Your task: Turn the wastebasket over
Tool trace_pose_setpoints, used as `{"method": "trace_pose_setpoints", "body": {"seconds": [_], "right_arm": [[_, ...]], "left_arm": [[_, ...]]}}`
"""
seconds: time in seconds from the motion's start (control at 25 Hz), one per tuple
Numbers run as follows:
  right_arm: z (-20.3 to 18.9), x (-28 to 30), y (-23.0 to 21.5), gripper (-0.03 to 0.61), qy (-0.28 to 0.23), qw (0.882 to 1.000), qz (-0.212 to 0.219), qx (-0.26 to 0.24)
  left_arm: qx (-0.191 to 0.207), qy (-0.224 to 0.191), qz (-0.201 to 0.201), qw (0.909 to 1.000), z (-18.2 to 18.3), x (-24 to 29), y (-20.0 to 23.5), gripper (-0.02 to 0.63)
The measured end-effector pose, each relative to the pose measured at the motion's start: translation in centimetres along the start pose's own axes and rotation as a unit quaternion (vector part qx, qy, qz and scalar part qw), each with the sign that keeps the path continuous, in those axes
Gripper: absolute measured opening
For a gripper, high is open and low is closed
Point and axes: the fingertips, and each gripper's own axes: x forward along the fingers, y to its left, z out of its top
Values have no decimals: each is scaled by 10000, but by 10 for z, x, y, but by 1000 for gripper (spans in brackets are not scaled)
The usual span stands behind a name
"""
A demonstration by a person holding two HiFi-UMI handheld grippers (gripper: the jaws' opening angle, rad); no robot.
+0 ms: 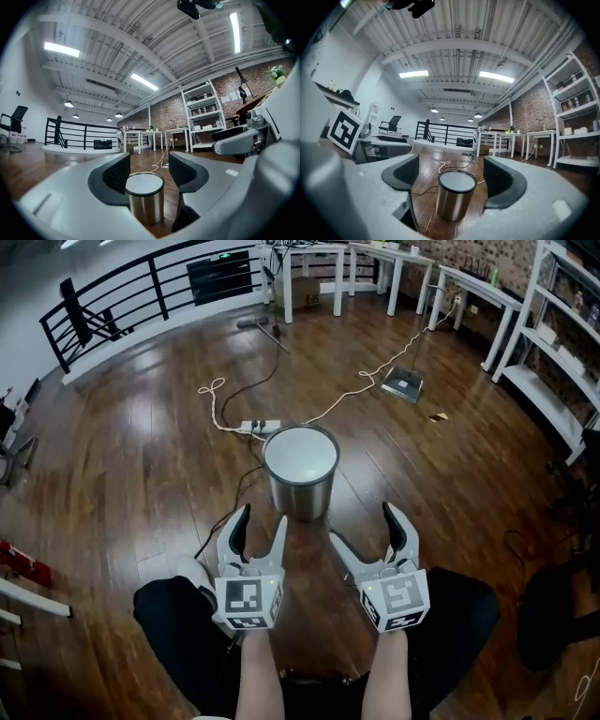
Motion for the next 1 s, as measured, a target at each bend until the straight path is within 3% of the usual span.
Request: {"method": "trace_pose_setpoints", "body": {"seconds": [0.36, 0.56, 0.76, 1.0], "right_arm": [[22, 135, -7, 417, -257, 9995, 164, -28], [15, 185, -5, 417, -69, 9998, 137, -104], [-31, 244, 13, 403, 770, 9959, 424, -213], [-112, 305, 50, 399, 2102, 9718, 857, -634]], "left_arm": [[250, -195, -52, 9995, 18, 93, 88, 278], [132, -144, -126, 9997, 5, 128, 126, 273], [-50, 9, -225, 9997, -19, 156, 159, 270], [-238, 126, -330, 9991, -37, 182, 186, 264]]}}
